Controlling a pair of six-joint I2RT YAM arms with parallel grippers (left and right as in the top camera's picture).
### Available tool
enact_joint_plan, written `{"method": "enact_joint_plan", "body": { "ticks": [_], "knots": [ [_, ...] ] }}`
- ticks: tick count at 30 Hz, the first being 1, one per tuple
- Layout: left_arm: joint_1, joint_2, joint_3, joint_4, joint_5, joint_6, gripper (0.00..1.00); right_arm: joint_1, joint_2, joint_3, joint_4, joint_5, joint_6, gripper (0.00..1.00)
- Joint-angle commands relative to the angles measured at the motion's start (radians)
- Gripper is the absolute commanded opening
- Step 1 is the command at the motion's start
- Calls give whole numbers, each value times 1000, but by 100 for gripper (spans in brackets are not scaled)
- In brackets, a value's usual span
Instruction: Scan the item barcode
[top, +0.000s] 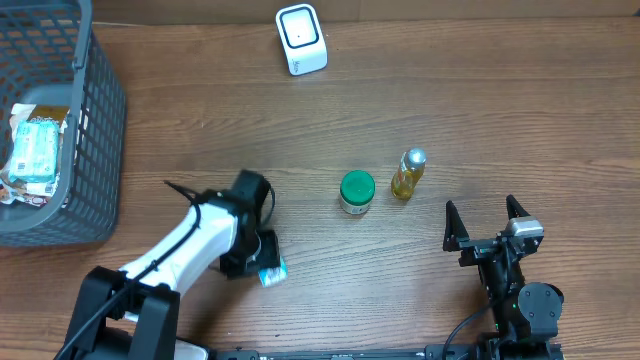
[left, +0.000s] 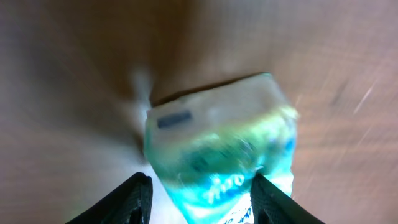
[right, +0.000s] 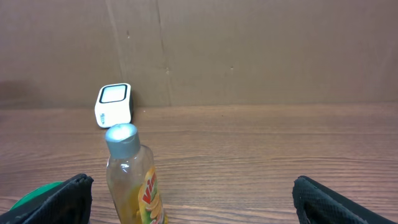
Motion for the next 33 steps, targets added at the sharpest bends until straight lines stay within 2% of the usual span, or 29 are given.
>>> {"method": "enact_joint_plan", "body": {
  "ticks": [1, 5, 8, 10, 12, 15, 20, 24, 33],
  "knots": [
    [40, 11, 122, 55, -189, 7, 50, -5, -7, -10, 3, 4, 2, 100],
    [51, 11, 156, 216, -212, 82, 48, -5, -7, -10, 3, 4, 2, 100],
    [51, 12, 158, 280, -213, 108, 48, -5, -7, -10, 3, 4, 2, 100],
    [51, 11, 188, 240, -213, 119, 54, -5, -7, -10, 3, 4, 2, 100],
    [51, 11, 246, 131, -200, 119, 58, -5, -7, -10, 3, 4, 2, 100],
    [51, 11, 325, -55, -153, 126, 56, -5, -7, -10, 3, 4, 2, 100],
    [51, 12, 307, -228, -69, 125, 49, -5, -7, -10, 3, 4, 2, 100],
    [51, 12, 224, -204, -2, 125, 36, -5, -7, -10, 3, 4, 2, 100],
    [53, 12, 121, -74, 27, 125, 36, -5, -7, -10, 3, 4, 2, 100]
  ]
}}
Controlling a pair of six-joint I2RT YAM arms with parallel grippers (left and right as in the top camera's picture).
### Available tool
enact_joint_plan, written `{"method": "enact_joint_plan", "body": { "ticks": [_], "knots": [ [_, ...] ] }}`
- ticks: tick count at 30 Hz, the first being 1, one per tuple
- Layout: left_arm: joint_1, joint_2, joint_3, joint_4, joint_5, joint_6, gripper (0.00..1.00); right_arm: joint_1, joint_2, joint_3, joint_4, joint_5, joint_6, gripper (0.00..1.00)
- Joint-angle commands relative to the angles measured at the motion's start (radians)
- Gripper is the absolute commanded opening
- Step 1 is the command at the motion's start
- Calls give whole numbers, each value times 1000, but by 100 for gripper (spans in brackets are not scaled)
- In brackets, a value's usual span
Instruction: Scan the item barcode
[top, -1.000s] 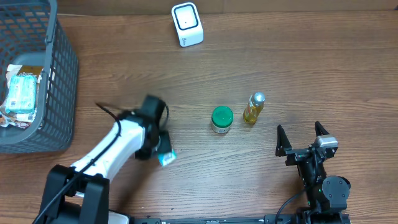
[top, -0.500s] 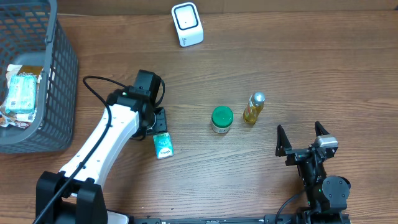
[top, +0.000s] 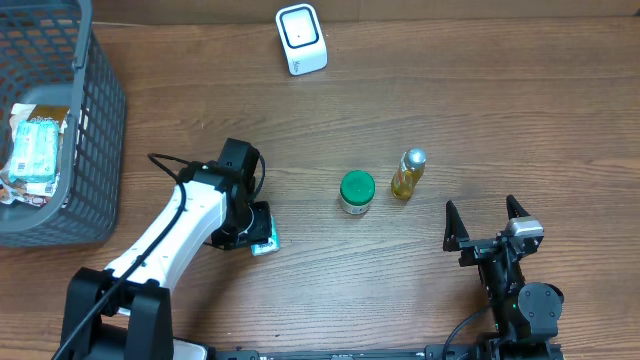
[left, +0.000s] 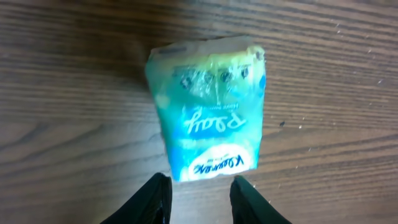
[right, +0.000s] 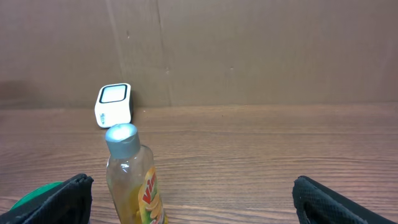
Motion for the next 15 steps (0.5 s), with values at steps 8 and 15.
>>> {"method": "enact_joint_plan", "body": {
  "ticks": [8, 15],
  "knots": [
    [2, 2, -39, 20, -36, -27, 37, -5, -7, -10, 3, 5, 2, 100],
    [2, 2, -45, 39, -86, -54, 38, -5, -7, -10, 3, 5, 2, 100]
  ]
}}
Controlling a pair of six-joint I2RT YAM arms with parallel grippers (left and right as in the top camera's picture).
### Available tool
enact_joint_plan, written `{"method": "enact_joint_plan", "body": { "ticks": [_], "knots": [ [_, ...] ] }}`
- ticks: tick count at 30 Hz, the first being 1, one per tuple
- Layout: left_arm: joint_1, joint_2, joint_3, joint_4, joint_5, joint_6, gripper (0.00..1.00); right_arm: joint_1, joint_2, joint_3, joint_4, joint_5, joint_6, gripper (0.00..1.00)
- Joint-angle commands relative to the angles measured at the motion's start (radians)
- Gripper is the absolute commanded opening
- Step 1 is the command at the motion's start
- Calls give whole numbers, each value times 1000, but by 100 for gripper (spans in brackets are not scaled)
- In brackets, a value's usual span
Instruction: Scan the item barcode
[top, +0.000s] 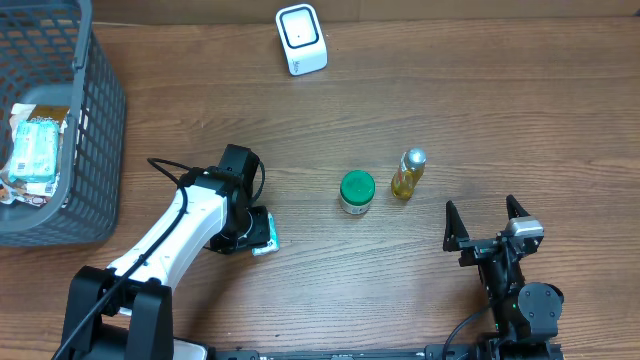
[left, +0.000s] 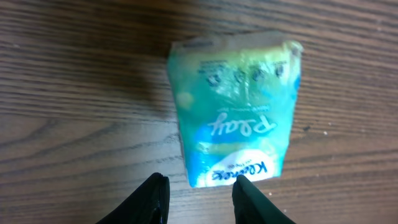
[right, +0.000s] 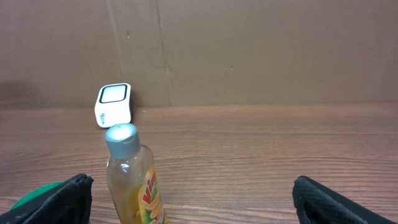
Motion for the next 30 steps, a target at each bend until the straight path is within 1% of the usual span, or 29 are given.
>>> {"method": "enact_joint_plan", "body": {
  "ticks": [1, 5, 17, 30],
  "knots": [
    [2, 2, -10, 25, -42, -30, 38, -5, -7, -10, 3, 5, 2, 100],
    [2, 2, -10, 52, -41, -30, 38, -5, -7, -10, 3, 5, 2, 100],
    [2, 2, -17, 58, -46, -30, 38, -5, -7, -10, 3, 5, 2, 100],
    [2, 2, -98, 168, -41, -48, 37, -5, -7, -10, 3, 5, 2, 100]
  ]
}}
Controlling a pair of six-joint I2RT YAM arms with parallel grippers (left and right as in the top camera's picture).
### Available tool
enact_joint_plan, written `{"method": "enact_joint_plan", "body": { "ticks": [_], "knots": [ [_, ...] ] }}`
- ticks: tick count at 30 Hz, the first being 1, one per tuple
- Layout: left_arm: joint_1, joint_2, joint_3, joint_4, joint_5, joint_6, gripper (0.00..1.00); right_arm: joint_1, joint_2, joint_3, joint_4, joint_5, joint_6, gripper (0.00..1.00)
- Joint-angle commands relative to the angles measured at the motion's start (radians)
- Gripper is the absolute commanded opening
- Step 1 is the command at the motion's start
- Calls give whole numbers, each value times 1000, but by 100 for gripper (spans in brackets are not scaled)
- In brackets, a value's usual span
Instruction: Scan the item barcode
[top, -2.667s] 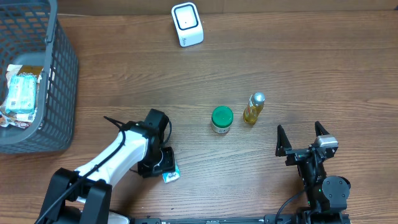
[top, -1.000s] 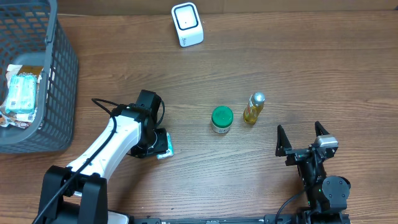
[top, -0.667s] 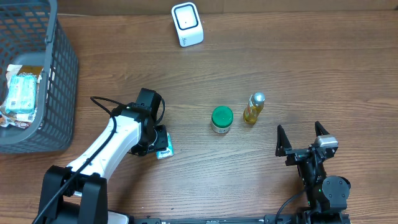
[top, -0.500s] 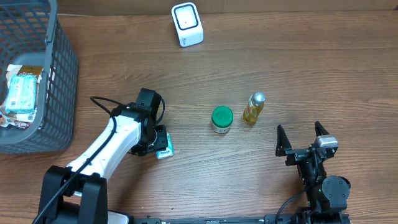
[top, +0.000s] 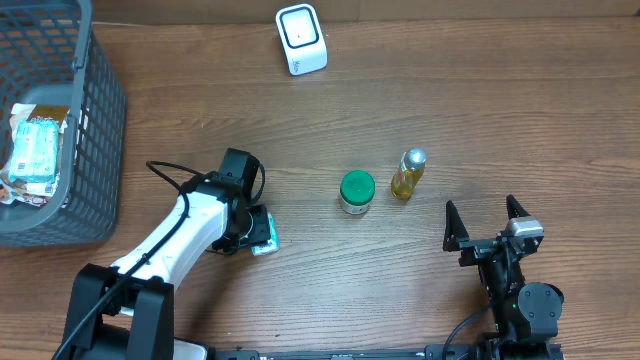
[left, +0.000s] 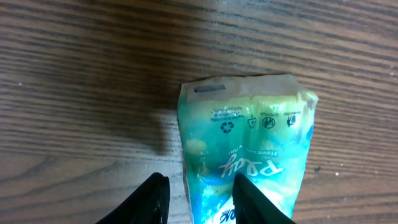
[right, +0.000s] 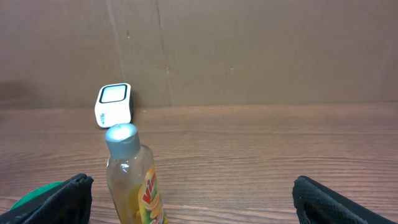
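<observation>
A teal tissue pack (left: 245, 155) lies flat on the wooden table with its printed face up; no barcode shows on that face. My left gripper (left: 199, 202) hovers over its near end, fingers a little apart. One fingertip (left: 249, 199) is in front of the pack and nothing is gripped. From overhead the pack (top: 265, 241) peeks out beside the left gripper (top: 250, 230). The white scanner (top: 301, 40) stands at the table's far edge. My right gripper (top: 487, 226) rests open near the front right.
A green-lidded jar (top: 356, 192) and a yellow bottle with a silver cap (top: 407, 175) stand mid-table. The bottle (right: 134, 180) is just ahead of the right gripper (right: 199, 205). A grey wire basket (top: 95, 130) holding more packs sits at the far left.
In the left wrist view the pack sits lower, its near end now running under the fingertips; the left gripper has shifted slightly over it. The right arm has not moved.
The pack first sat between my left gripper's wider-spread fingers nearer the table's front. Then it lay flat on the table farther back, with the fingers closer together and above it. Since then the gripper has stayed over the lying pack, only shifting slightly.
</observation>
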Motion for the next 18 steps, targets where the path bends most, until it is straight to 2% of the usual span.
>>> {"method": "enact_joint_plan", "body": {
  "ticks": [1, 7, 10, 15, 18],
  "knots": [
    [2, 2, -32, 25, -7, -22, 36, -5, -7, -10, 3, 4, 2, 100],
    [2, 2, -68, 82, -8, -20, 34, -5, -7, -10, 3, 4, 2, 100],
    [2, 2, -72, 105, -8, -18, 26, -5, -7, -10, 3, 4, 2, 100],
    [2, 2, -61, 151, -17, 51, 4, -5, -7, -10, 3, 4, 2, 100],
    [2, 2, -24, 178, -71, 99, 5, -5, -7, -10, 3, 4, 2, 100]
  ]
}}
